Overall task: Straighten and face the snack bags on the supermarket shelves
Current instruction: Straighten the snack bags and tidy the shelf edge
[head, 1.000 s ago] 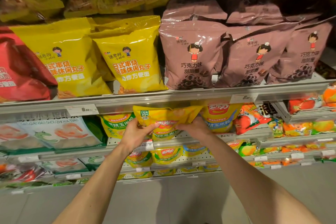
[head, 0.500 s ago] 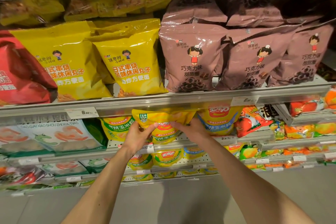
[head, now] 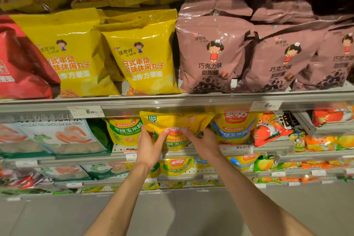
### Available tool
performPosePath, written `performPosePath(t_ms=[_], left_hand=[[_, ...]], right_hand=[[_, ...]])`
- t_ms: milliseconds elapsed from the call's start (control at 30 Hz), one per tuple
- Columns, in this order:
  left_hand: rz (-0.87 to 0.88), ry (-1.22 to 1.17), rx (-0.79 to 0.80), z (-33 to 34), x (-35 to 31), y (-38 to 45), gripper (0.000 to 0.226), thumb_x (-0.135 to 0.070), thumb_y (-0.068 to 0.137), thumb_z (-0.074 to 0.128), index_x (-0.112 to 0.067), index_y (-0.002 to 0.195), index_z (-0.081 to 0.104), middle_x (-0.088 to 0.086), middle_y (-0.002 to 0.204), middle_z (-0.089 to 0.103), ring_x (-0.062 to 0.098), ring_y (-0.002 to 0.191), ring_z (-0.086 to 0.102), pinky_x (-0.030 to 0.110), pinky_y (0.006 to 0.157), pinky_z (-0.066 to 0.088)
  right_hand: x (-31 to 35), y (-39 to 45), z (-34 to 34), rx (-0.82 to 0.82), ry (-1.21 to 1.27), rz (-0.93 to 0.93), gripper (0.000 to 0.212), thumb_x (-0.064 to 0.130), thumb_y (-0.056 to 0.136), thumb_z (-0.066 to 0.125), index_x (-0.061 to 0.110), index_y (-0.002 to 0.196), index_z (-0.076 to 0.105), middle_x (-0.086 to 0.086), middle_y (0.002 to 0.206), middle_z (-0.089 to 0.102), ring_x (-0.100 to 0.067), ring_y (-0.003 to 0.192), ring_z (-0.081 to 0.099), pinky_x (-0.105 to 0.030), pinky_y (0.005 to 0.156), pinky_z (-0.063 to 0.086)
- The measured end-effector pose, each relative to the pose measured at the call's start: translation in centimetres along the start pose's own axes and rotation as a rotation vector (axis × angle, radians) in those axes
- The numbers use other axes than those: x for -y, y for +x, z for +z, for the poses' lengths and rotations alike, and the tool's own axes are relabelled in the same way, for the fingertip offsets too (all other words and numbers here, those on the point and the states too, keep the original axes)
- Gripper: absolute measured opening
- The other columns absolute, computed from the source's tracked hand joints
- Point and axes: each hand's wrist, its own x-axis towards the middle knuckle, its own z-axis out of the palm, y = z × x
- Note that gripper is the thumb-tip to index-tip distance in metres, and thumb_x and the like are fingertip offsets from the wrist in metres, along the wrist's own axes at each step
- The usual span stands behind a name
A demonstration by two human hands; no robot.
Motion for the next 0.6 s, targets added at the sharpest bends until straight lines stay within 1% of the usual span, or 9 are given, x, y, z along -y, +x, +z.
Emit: performPosePath(t_ms=[67,133,200,267,300,367,433,500,600], left_hand=[[0.019,0.108,-0.053,0.3,0.4,-0.4,0.039,-0.08,0.08,0.057,-0.047,0.096,0.042,-0.021,0.103,0.045,0.008,0.108,0.038,0.031,0.097,0.03],[0.015,0.115,-0.083,0.7,0.6,-0.4,0.047,-0.084,0.078,0.051,-0.041,0.095,0.045,-0.022,0.102,0.041,0.009,0.111,0.034,0.03,0.1,0.027],[-0.012,0.079,-0.084,0.9,0.4,0.0,0.051,-0.08,0.08,0.053,-0.031,0.095,0.051,-0.015,0.101,0.05,0.014,0.112,0.04,0.033,0.102,0.035],[-0.022,0.047,-0.084,1.1,0.3,0.4,0.047,-0.071,0.087,0.058,-0.025,0.095,0.056,-0.002,0.097,0.063,0.025,0.11,0.053,0.044,0.101,0.046],[-0.032,0.028,-0.087,1.1,0.2,0.6,0.045,-0.067,0.09,0.06,-0.022,0.095,0.058,0.003,0.096,0.066,0.03,0.106,0.059,0.05,0.098,0.049],[-0.069,0.007,-0.096,1.2,0.0,1.0,0.05,-0.066,0.091,0.06,-0.017,0.094,0.059,0.009,0.093,0.068,0.034,0.1,0.062,0.055,0.094,0.05],[-0.1,0.047,-0.11,1.2,-0.3,1.6,0.059,-0.07,0.09,0.056,-0.011,0.093,0.059,0.012,0.092,0.066,0.033,0.102,0.058,0.053,0.097,0.048],[-0.113,0.122,-0.12,1.3,-0.6,1.9,0.063,-0.074,0.089,0.052,-0.011,0.093,0.056,0.009,0.096,0.062,0.029,0.109,0.049,0.049,0.101,0.042],[-0.089,0.139,-0.125,1.3,-0.8,1.9,0.057,-0.078,0.086,0.053,-0.021,0.089,0.048,0.0,0.096,0.055,0.024,0.111,0.043,0.044,0.099,0.039]], right_hand=[[-0.3,-0.4,0.2,-0.016,0.014,-0.007,0.033,0.064,0.078,0.071,0.035,0.094,0.073,0.032,0.092,0.074,0.015,0.092,0.065,-0.015,0.081,0.047],[-0.5,-0.4,0.4,-0.028,0.023,0.0,0.041,0.068,0.074,0.069,0.033,0.095,0.073,0.034,0.091,0.073,0.018,0.09,0.064,-0.017,0.081,0.047],[-0.4,-0.1,0.4,-0.031,0.013,0.021,0.044,0.072,0.073,0.068,0.034,0.095,0.072,0.037,0.088,0.071,0.019,0.087,0.063,-0.017,0.079,0.045],[-0.5,0.4,0.6,-0.032,0.005,0.034,0.043,0.073,0.076,0.068,0.035,0.096,0.071,0.037,0.087,0.071,0.016,0.087,0.063,-0.018,0.078,0.045],[-0.5,0.6,0.7,-0.033,-0.001,0.029,0.04,0.071,0.078,0.068,0.035,0.096,0.071,0.036,0.087,0.071,0.016,0.087,0.063,-0.017,0.077,0.044],[-0.1,0.9,1.0,-0.037,-0.015,0.017,0.039,0.071,0.08,0.067,0.037,0.098,0.068,0.036,0.085,0.069,0.021,0.084,0.061,-0.014,0.075,0.042],[0.6,1.1,1.4,-0.035,-0.027,0.014,0.044,0.073,0.079,0.064,0.04,0.108,0.064,0.034,0.092,0.066,0.014,0.086,0.06,-0.016,0.077,0.041],[1.0,1.5,1.6,-0.044,-0.027,0.009,0.041,0.07,0.083,0.066,0.043,0.113,0.06,0.031,0.101,0.063,0.011,0.092,0.057,-0.015,0.077,0.041],[0.8,1.6,1.4,-0.085,-0.015,-0.022,0.029,0.063,0.085,0.07,0.046,0.104,0.056,0.032,0.103,0.062,0.021,0.089,0.058,-0.006,0.074,0.043]])
